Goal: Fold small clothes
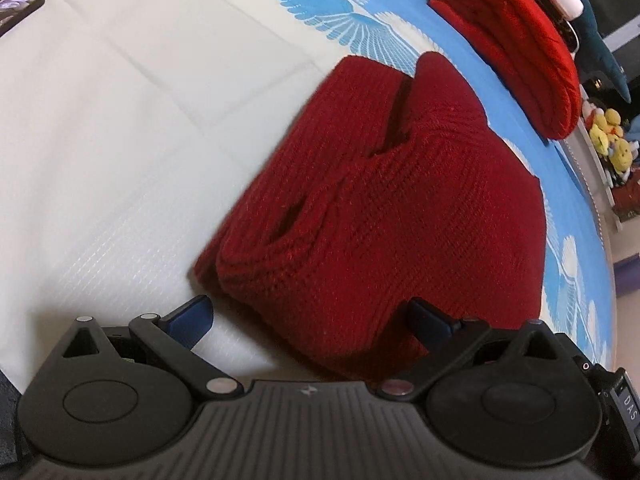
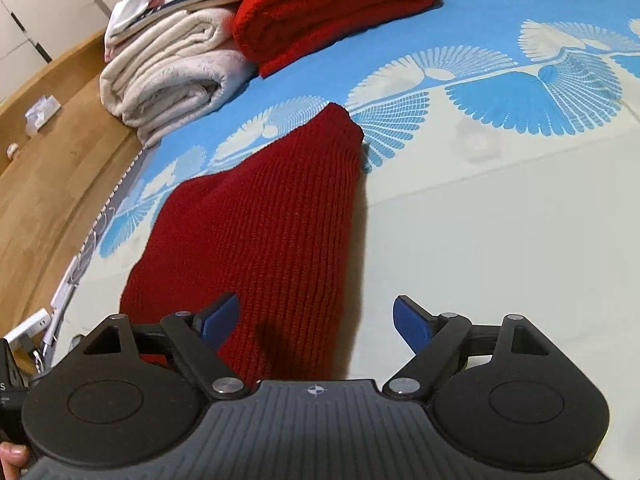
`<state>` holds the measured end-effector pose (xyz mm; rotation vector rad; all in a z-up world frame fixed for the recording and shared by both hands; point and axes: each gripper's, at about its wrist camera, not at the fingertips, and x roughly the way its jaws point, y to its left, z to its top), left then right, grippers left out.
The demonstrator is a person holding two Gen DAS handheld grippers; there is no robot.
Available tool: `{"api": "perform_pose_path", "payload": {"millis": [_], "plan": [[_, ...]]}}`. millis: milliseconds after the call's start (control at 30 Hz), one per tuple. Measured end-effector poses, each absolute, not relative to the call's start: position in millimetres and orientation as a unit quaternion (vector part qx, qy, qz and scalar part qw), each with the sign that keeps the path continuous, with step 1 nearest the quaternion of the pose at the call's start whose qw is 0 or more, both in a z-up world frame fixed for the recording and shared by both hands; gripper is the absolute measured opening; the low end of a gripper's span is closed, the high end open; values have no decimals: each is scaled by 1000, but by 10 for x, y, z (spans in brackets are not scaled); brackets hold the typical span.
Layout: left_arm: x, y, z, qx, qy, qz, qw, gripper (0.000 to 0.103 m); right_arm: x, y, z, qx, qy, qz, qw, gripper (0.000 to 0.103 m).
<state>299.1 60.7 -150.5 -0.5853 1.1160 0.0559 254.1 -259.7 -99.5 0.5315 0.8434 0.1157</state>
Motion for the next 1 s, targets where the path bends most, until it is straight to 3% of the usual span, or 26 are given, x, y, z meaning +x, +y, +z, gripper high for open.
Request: {"api": "perform_pose_path", "payload": {"millis": [700, 733, 767, 800, 933, 1000], "plan": [[3095, 767, -1525, -300, 525, 39, 796, 103, 4079, -2988, -1580, 440, 425, 71, 788, 92], [3095, 793, -1516, -306, 522, 39, 795, 102, 4106, -2966, -1606, 443, 420, 73, 789, 88], [3096, 823, -1507, -311, 518, 45, 796, 95, 4108, -2933, -1604, 436, 413, 65, 797, 68], [3102, 851, -1481, -307, 514, 51, 799, 86, 4111, -2884, -1572, 415, 411, 56, 810, 54], [3243, 866, -1368, -274, 520, 45, 808, 66, 4000, -2809, -1302, 356, 385, 60, 849, 34], [3367, 816, -1272, -245, 519, 37, 818, 58, 3896, -2873, -1169, 339, 370, 54, 863, 19]]}}
